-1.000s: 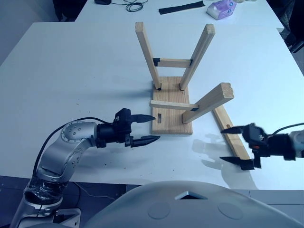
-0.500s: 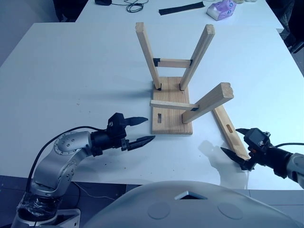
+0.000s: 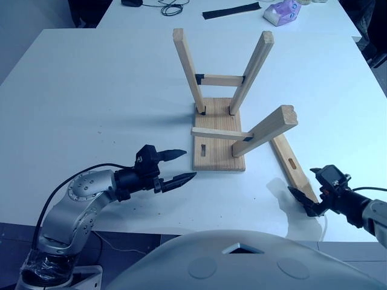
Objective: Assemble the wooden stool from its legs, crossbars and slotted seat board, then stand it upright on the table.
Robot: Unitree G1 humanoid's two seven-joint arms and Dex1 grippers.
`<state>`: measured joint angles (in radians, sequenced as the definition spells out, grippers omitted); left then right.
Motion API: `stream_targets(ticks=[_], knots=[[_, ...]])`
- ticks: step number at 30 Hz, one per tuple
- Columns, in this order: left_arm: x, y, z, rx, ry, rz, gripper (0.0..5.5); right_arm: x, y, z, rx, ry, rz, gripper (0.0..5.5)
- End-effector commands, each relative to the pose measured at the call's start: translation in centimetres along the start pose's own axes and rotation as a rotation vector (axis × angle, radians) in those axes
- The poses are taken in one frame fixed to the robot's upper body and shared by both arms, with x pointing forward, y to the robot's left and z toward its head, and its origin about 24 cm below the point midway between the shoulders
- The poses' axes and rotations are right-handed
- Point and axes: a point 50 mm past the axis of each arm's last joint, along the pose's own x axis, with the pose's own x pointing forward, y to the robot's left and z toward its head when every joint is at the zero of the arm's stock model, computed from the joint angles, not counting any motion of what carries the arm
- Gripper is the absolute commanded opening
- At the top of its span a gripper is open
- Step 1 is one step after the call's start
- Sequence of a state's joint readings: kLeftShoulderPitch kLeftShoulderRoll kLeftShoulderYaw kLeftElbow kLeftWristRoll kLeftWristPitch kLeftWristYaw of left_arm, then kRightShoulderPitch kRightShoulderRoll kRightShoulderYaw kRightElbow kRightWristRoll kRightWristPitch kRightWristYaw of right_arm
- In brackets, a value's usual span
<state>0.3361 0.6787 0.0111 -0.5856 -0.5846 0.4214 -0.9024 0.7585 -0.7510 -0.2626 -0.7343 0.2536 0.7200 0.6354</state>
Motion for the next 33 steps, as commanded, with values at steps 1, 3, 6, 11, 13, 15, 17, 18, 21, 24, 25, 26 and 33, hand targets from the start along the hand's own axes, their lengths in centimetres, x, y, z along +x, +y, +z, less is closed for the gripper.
stream_targets(ticks=[1, 3, 6, 11, 13, 15, 17, 18, 21, 24, 25, 26, 33], knots=[[-0.1, 0.2, 0.4, 0.012, -0.007, 0.011, 3.47, 0.5, 0.3, -1.6, 0.021, 0.044, 0.005, 4.54], [-0.1, 0.3, 0.5, 0.012, -0.01, 0.011, 3.47, 1.1, 0.3, -1.9, 0.034, 0.037, -0.006, 4.24], [0.0, 0.4, 0.7, 0.011, -0.021, 0.015, 3.47, 1.9, 0.6, -2.0, 0.042, 0.019, -0.019, 3.8], [-0.1, 0.6, 0.8, 0.015, -0.019, 0.012, 3.47, 2.3, 0.8, -2.1, 0.059, 0.001, -0.038, 2.94], [-0.1, 0.7, 0.8, 0.017, -0.016, 0.011, 3.47, 2.2, 0.7, -2.0, 0.084, -0.006, -0.046, 2.68], [-0.2, 0.7, 0.9, 0.019, -0.016, 0.01, 3.47, 2.0, 0.2, -1.5, 0.085, -0.021, -0.049, 2.48], [-0.2, 0.9, 1.0, 0.021, -0.014, 0.01, 3.47, 2.0, -0.4, -1.0, 0.065, -0.029, -0.067, 2.16], [-0.3, 1.0, 1.1, 0.022, -0.014, 0.013, 3.47, 2.1, -0.6, -0.9, 0.06, -0.032, -0.076, 2.05], [-0.5, 1.5, 1.3, 0.023, -0.021, 0.037, 3.47, 2.5, -0.6, -0.7, 0.051, -0.042, -0.082, 2.05], [-0.8, 2.2, 1.5, 0.032, -0.028, 0.068, 3.47, 2.9, -0.7, -0.4, 0.044, -0.053, -0.09, 2.05], [-1.1, 2.5, 1.6, 0.037, -0.033, 0.087, 3.47, 3.1, -0.9, -0.2, 0.041, -0.062, -0.098, 2.05], [-1.4, 3.0, 1.8, 0.04, -0.042, 0.106, 3.47, 3.2, -1.3, 0.1, 0.04, -0.075, -0.109, 2.05], [-4.4, 7.2, 5.4, 0.084, -0.175, 0.307, 3.47, 3.3, -3.6, 3.1, 0.055, -0.255, -0.181, 2.05]])
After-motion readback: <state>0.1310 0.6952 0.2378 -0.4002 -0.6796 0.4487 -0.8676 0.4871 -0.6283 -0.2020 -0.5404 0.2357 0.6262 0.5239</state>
